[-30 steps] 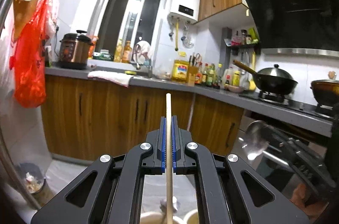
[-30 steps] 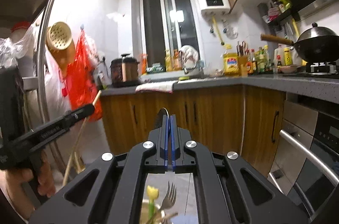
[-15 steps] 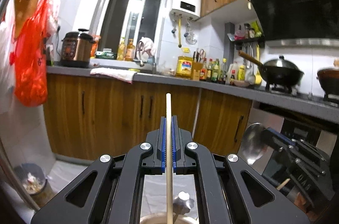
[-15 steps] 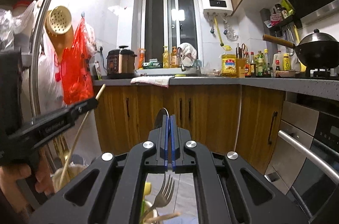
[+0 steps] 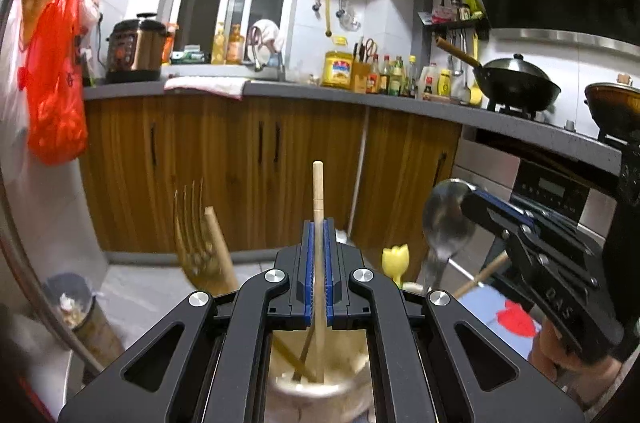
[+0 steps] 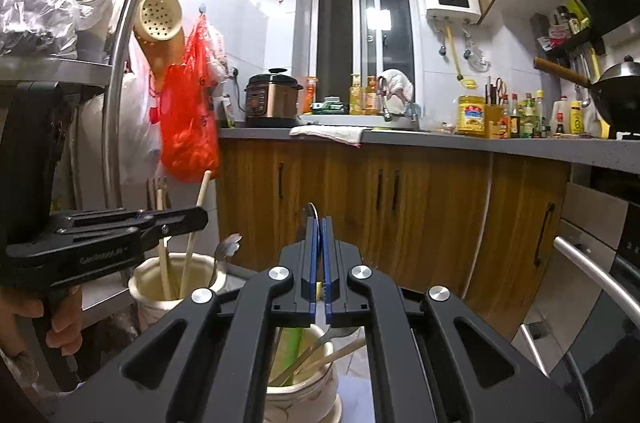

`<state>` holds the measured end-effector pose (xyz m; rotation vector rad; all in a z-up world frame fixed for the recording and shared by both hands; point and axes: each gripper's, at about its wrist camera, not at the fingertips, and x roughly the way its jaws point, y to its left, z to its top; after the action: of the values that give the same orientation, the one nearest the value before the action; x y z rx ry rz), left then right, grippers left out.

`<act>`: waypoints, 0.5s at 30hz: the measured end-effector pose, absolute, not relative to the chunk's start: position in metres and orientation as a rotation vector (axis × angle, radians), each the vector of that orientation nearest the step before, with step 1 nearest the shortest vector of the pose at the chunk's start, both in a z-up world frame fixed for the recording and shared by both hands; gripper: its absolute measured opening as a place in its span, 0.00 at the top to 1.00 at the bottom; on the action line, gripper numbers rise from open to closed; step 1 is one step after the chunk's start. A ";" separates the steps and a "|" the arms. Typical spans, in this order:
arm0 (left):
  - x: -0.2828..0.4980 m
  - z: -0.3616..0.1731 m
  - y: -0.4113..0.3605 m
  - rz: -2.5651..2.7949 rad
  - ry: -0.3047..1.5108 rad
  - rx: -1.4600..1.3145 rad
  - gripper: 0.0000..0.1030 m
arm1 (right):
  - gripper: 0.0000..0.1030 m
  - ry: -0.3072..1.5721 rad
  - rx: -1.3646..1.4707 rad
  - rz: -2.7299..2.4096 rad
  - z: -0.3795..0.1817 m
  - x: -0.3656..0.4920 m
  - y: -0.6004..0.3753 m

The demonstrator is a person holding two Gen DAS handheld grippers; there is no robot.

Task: Organize utensils
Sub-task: 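Lift the spoon and chopstick and carry them above the ceramic holder, then drop the spoon into the small cup with right tool while left drops chopstick into large cup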

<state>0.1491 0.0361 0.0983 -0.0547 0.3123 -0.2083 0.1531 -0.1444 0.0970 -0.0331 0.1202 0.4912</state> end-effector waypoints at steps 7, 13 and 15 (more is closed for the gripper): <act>0.152 0.086 0.038 -0.197 0.354 -0.024 0.95 | 0.98 0.110 -0.038 0.502 0.095 0.156 -0.141; 0.151 0.086 0.034 -0.205 0.355 0.007 0.95 | 0.97 0.117 -0.034 0.496 0.094 0.158 -0.142; 0.151 0.085 0.033 -0.207 0.356 0.005 0.95 | 0.96 0.121 -0.030 0.498 0.094 0.159 -0.142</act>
<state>0.1510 0.0333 0.0853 0.0054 0.3560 -0.2066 0.1587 -0.1421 0.0940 -0.0297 0.1211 0.4978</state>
